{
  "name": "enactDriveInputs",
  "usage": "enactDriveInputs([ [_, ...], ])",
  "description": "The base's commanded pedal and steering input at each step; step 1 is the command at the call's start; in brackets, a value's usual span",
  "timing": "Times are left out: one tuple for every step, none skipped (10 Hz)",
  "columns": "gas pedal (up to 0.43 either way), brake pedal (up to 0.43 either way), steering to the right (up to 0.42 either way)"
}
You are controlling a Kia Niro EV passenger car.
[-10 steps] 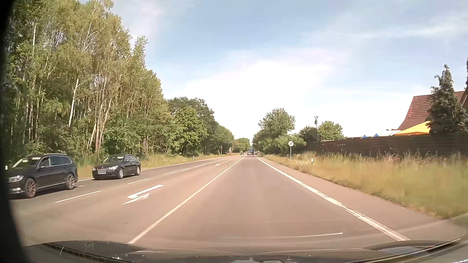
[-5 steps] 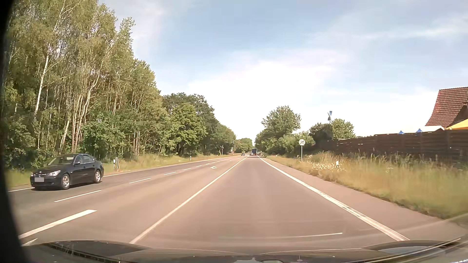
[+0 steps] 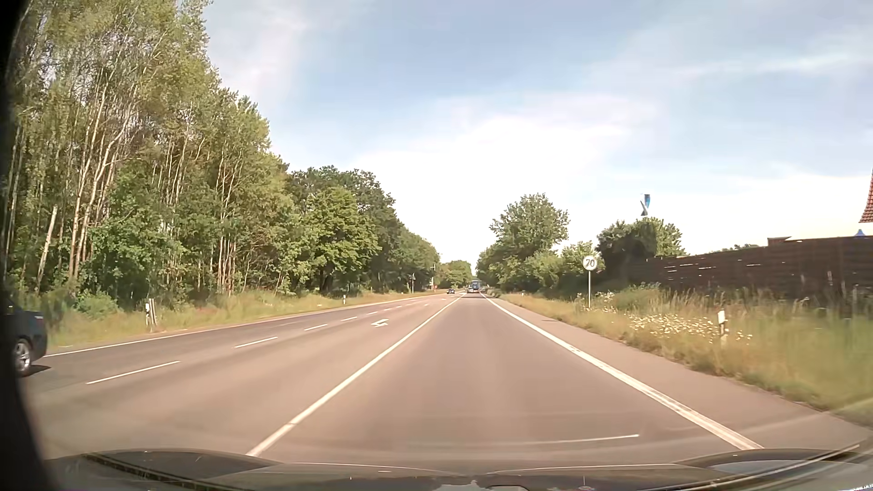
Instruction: Follow the waypoints while adhering to traffic rules and regulations
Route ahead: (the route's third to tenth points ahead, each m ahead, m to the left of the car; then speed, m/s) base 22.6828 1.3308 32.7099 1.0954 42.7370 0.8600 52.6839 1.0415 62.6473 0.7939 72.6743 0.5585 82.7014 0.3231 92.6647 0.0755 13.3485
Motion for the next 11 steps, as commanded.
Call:
enactDriveInputs([
  [0.319,0.0,0.002],
  [0.319,0.0,0.003],
  [0.319,0.0,0.004],
  [0.319,0.0,0.004],
  [0.319,0.0,0.003],
  [0.319,0.0,0.001],
  [0.319,0.0,-0.001],
  [0.319,0.0,-0.003],
  [0.319,0.0,-0.004],
  [0.319,0.0,-0.004],
  [0.319,0.0,-0.004],
])
